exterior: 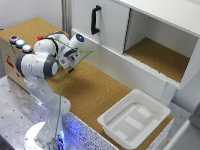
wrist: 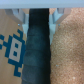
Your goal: Open the drawer
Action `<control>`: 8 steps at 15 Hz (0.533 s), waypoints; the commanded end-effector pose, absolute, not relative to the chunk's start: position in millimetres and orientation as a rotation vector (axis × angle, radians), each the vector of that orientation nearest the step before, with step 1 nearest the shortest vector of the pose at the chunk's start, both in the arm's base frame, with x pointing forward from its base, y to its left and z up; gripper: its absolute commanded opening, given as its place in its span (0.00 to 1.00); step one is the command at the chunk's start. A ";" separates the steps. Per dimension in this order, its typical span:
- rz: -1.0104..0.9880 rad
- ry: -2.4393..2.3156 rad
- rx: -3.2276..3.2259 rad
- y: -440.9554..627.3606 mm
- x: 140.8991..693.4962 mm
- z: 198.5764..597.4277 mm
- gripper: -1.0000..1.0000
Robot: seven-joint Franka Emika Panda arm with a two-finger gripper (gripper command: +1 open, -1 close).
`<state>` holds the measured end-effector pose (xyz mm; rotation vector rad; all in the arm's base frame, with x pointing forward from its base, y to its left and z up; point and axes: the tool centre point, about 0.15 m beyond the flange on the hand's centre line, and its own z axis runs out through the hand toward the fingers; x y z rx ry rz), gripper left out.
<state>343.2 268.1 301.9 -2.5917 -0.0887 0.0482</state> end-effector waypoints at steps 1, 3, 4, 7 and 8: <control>0.058 -0.076 -2.553 226.6 351.0 271.2 0.00; 0.054 -0.064 -2.558 219.4 352.1 270.9 0.00; 0.052 -0.056 -2.559 215.5 352.5 270.8 0.00; 0.048 -0.035 -2.563 204.7 351.9 270.2 0.00; 0.047 -0.031 -2.565 202.0 351.2 269.8 0.00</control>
